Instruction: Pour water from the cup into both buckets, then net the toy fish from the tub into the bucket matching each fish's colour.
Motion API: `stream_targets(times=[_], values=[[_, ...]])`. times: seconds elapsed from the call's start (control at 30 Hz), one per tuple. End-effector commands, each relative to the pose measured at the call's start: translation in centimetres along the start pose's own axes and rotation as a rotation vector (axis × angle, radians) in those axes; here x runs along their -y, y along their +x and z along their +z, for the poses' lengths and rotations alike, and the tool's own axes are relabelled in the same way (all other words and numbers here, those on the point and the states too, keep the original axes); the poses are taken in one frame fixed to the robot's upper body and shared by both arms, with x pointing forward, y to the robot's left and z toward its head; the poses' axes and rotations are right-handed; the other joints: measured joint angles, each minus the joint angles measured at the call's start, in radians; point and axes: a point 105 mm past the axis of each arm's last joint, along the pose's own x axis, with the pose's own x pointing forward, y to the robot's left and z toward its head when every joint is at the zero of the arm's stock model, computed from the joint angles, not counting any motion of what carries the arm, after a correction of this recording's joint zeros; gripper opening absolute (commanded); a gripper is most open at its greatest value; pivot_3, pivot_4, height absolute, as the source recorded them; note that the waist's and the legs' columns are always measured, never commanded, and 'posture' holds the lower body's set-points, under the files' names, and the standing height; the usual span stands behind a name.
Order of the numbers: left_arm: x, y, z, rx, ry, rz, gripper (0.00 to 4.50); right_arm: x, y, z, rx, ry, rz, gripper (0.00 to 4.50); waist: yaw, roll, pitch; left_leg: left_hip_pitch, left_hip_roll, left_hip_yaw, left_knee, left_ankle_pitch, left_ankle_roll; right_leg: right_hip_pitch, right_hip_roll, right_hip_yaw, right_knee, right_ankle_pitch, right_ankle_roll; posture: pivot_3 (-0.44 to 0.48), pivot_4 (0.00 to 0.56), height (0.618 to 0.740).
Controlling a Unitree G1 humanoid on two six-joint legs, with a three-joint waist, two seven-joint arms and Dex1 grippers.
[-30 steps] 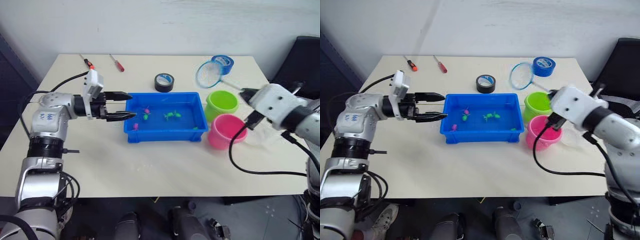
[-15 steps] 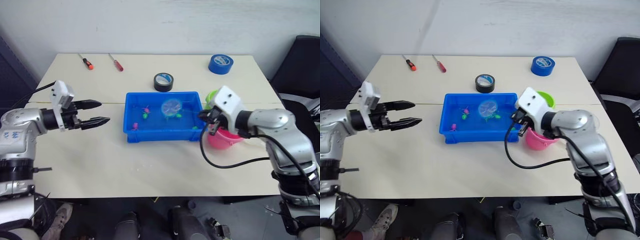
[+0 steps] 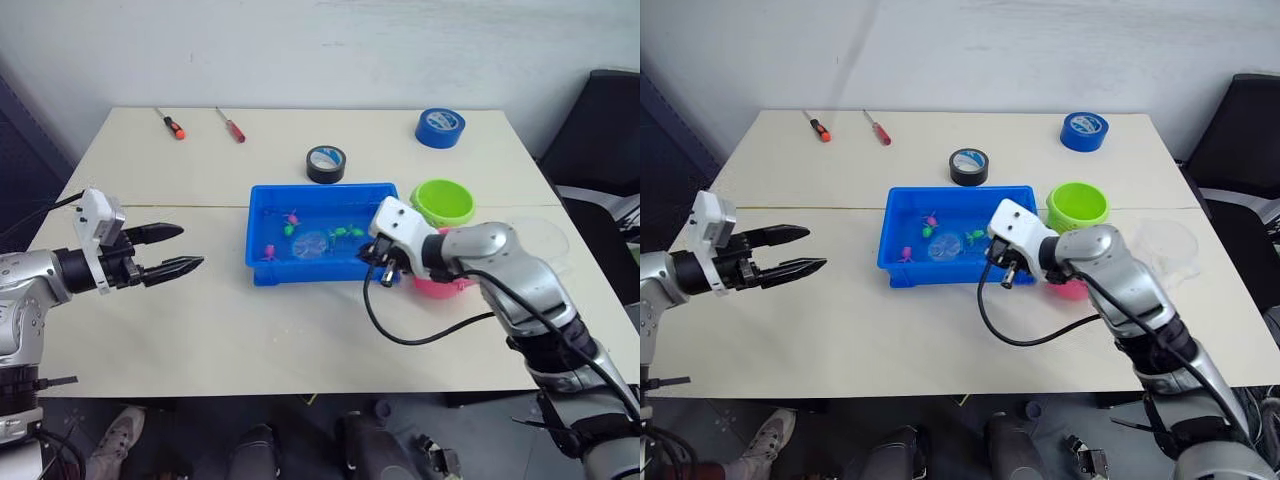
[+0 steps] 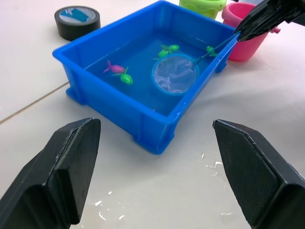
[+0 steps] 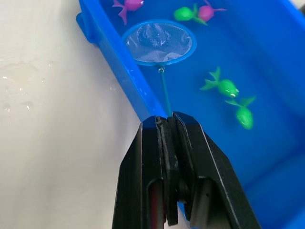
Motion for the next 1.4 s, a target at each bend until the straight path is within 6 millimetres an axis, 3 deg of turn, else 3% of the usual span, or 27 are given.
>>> stream_targets(times=[0.03,0.3,0.57,0.7,0.9,1.4], values=[[-0.2,-0.5,1.4,0.035,0.047,0.02,4.12,0.3,1.0,0.9,0.001,-0.067,-0.012,0.0,0.001,0.0,0.0,0.0,0.0,0.0,0.0,0.0,0.0,0.0,0.0,0.0,0.0,0.0,0.0,0.0,0.15,0.734],[0.2,-0.2,2.3,0.052,0.058,0.021,4.12,-0.5,3.4,1.5,-0.013,-0.123,0.024,0.0,-0.003,0.0,0.0,0.0,0.0,0.0,0.0,0.0,0.0,0.0,-0.001,-0.001,-0.001,0.0,0.0,0.0,0.15,0.734],[0.4,-0.1,2.8,0.06,0.067,0.026,4.12,-2.2,5.0,4.7,0.121,-0.038,0.094,0.0,-0.01,-0.001,0.0,0.0,0.0,-0.001,-0.001,0.0,0.0,0.0,-0.001,-0.002,0.0,0.0,0.0,0.0,0.15,0.734],[0.5,0.0,2.9,0.061,0.07,0.027,4.12,-1.1,4.0,5.4,0.175,0.084,0.081,0.0,-0.017,-0.001,0.0,0.0,0.0,-0.001,-0.001,0.0,0.0,0.0,-0.001,-0.002,0.0,0.0,0.0,0.0,0.15,0.734],[0.4,0.3,3.2,0.069,0.078,0.022,4.12,1.1,1.9,4.9,0.213,0.201,0.037,0.0,-0.022,-0.001,0.0,-0.001,0.0,-0.002,-0.002,0.0,0.0,0.0,-0.002,-0.003,-0.001,0.0,0.0,0.0,0.15,0.734],[0.1,1.5,4.0,0.082,0.112,-0.019,4.12,2.4,-0.4,4.0,0.269,0.247,-0.03,0.0,-0.021,-0.001,0.0,-0.001,-0.001,-0.002,-0.004,0.0,0.0,0.0,-0.002,-0.003,-0.005,0.0,0.0,0.0,0.15,0.734]])
